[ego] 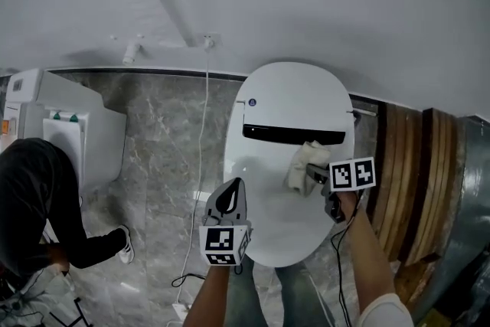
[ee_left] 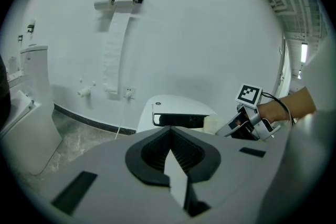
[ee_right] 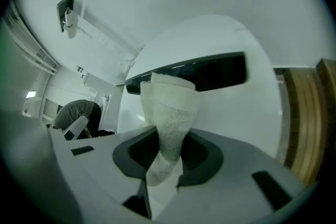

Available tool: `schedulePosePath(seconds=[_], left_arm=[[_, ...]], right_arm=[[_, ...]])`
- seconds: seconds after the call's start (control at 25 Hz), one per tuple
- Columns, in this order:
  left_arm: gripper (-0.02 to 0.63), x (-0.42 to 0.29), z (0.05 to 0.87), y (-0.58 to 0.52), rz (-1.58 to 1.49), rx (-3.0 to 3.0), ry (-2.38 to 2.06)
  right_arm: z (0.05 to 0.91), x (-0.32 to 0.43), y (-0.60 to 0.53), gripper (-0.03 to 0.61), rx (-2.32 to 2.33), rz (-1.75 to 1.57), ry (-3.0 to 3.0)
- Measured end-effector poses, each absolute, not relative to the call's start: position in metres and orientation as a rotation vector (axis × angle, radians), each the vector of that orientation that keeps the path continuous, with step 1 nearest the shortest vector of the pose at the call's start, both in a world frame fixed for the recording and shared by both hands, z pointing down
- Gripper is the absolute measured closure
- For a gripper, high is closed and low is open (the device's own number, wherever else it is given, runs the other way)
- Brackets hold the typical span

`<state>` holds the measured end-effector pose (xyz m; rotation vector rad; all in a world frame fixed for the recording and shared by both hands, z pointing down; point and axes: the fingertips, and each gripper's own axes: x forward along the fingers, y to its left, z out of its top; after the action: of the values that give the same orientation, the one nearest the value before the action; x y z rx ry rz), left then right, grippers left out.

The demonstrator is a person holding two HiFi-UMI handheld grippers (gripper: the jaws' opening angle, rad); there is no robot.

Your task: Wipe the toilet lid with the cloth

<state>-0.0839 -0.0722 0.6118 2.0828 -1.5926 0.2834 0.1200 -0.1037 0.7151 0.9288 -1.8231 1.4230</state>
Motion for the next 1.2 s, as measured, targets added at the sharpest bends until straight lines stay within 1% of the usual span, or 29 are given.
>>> schedulePosePath(seconds=[0.16,0.28,0.4,0.52,0.6,0.68,0.92,1.0,1.08,1.2], left_arm=[[0.601,-0.064,0.616,-0.064,0.301,2.081,-1.576],[0.601,-0.054,0.617,-0.058,0.311,2.083,-1.574],[0.601,-0.052,0.617,-0.051,0.320,2.083,-1.576],[0.601,-0.058,0.614,-0.043,0.323,2.077,-1.589],[0.601,-0.068,0.610,-0.037,0.323,2.073,-1.603],[0.601,-0.085,0.607,-0.031,0.327,2.065,-1.626],[0.601,-0.144,0.606,-0.011,0.305,1.993,-1.709],[0.601,-0.158,0.608,-0.005,0.295,1.978,-1.721],[0.601,-0.169,0.610,0.001,0.291,1.970,-1.722],[0.601,-0.181,0.615,0.009,0.294,1.959,-1.715]], right_arm=[[0.718,0.199,-0.103,0.486,1.033,1.411,-1.752],[0.721,0.240,-0.101,0.486,1.089,1.386,-1.710],[0.723,0.256,-0.100,0.485,1.116,1.397,-1.692],[0.717,0.251,-0.100,0.485,1.147,1.377,-1.702],[0.705,0.226,-0.097,0.485,1.112,1.363,-1.767],[0.694,0.180,-0.089,0.486,1.018,1.400,-1.854],[0.691,-0.002,-0.041,0.486,0.598,1.413,-1.978],[0.697,-0.051,-0.022,0.486,0.489,1.391,-1.968],[0.709,-0.083,-0.007,0.486,0.443,1.356,-1.928],[0.726,-0.098,0.004,0.486,0.470,1.282,-1.854]])
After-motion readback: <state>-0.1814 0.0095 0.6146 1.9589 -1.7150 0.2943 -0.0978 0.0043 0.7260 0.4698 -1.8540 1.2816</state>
